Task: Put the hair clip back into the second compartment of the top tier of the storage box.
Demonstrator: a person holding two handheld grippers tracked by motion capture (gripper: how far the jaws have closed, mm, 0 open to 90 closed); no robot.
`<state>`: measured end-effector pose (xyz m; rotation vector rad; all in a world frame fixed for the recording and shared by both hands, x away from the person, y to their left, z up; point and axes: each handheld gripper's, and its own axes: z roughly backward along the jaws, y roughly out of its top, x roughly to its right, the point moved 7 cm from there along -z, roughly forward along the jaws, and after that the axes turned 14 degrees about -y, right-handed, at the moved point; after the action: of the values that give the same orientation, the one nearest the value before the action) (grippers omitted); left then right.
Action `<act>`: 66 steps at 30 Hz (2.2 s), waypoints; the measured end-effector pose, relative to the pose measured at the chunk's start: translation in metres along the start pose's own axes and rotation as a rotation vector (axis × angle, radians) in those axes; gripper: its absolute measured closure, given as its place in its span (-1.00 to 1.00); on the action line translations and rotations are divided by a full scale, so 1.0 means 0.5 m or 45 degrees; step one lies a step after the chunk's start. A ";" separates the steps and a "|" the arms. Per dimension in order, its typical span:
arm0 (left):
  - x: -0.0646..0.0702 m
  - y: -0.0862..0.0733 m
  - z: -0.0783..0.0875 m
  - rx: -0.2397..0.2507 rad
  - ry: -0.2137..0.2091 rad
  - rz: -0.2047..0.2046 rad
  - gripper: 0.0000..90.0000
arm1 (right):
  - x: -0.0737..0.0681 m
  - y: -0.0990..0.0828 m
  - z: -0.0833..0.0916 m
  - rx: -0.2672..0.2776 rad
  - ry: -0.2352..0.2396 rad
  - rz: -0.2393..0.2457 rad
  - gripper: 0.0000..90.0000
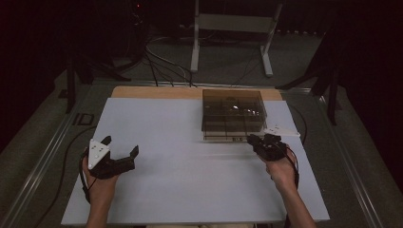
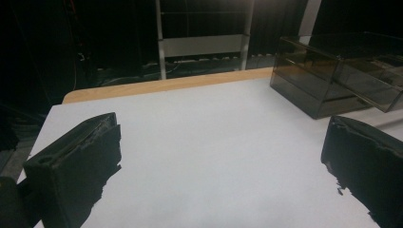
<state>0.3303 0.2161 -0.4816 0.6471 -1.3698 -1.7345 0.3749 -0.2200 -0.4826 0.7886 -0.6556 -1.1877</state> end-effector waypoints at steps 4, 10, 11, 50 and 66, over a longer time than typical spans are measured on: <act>0.000 0.000 0.000 0.000 0.000 0.000 -0.99 | 0.000 0.010 0.002 0.007 -0.001 0.000 0.77; 0.000 -0.001 -0.001 -0.004 -0.002 -0.001 -0.99 | -0.001 0.020 0.000 0.010 -0.001 0.002 0.77; 0.000 -0.001 -0.001 -0.006 -0.002 -0.001 -0.99 | -0.002 0.021 -0.001 0.010 0.000 0.002 0.77; 0.002 -0.003 -0.006 -0.013 -0.002 -0.001 -0.99 | -0.016 0.065 -0.034 0.018 0.011 -0.025 0.77; 0.001 -0.003 -0.006 -0.013 -0.001 -0.002 -0.99 | -0.023 0.077 -0.053 0.019 -0.004 -0.021 0.77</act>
<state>0.3317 0.2141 -0.4839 0.6419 -1.3607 -1.7424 0.4141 -0.1974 -0.4666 0.8059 -0.6623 -1.2010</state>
